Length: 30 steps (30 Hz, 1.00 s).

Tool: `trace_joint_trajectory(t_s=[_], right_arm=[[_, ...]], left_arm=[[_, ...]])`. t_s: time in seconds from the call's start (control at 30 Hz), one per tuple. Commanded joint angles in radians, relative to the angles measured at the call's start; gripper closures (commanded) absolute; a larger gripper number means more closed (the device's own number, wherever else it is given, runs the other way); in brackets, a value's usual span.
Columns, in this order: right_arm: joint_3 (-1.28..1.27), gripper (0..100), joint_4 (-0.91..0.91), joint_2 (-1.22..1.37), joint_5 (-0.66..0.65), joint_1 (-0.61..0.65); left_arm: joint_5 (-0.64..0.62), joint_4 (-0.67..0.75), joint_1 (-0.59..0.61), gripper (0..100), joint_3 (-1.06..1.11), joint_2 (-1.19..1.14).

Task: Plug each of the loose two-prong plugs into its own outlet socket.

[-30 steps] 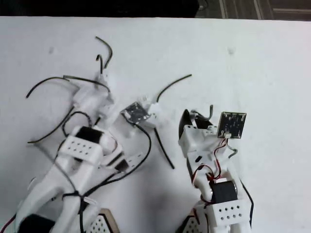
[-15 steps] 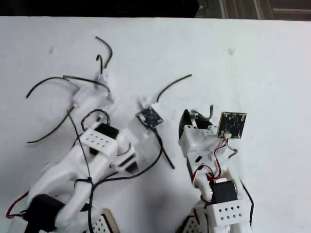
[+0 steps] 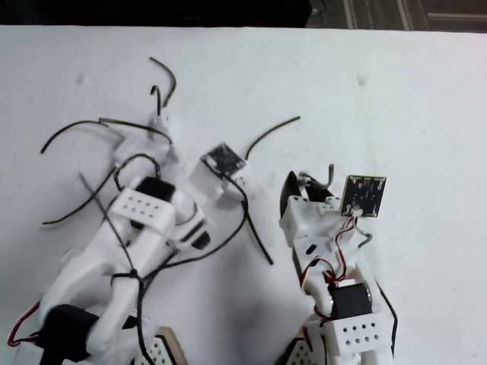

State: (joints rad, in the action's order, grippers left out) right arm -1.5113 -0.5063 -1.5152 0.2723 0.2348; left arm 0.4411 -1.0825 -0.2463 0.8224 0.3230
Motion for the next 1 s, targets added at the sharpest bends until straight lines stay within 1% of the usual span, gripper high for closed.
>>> trace_joint_trajectory(t_s=[0.0, 0.2, 0.3, 0.37, 0.47, 0.6, 0.77, 0.97], right_arm=[[0.005, 98.1, 0.002, -0.005, -0.003, -0.001], [0.005, 98.1, 0.002, -0.005, -0.003, 0.007], [0.008, 98.1, -0.002, -0.005, -0.003, 0.01], [0.008, 98.1, -0.004, -0.005, -0.005, 0.03], [0.009, 98.1, -0.022, -0.005, -0.04, 0.084], [0.011, 98.1, -0.062, -0.004, -0.087, 0.185], [0.012, 98.1, -0.062, -0.004, -0.16, 0.295], [0.012, 98.1, -0.061, -0.002, -0.166, 0.418]], left_arm=[[-0.006, -0.052, 0.053, 74, -0.118, -0.001], [0.026, -0.109, 0.07, 74, -0.144, 0.022], [0.021, -0.141, 0.097, 74, -0.115, 0.128], [0.028, -0.141, 0.14, 74, -0.08, 0.237], [0.029, -0.11, 0.205, 74, 0.002, 0.4], [0.029, -0.055, 0.257, 74, 0.161, 0.572], [0.029, -0.048, 0.394, 74, 0.321, 0.75], [0.029, 0.012, 0.509, 74, 0.497, 0.905]])
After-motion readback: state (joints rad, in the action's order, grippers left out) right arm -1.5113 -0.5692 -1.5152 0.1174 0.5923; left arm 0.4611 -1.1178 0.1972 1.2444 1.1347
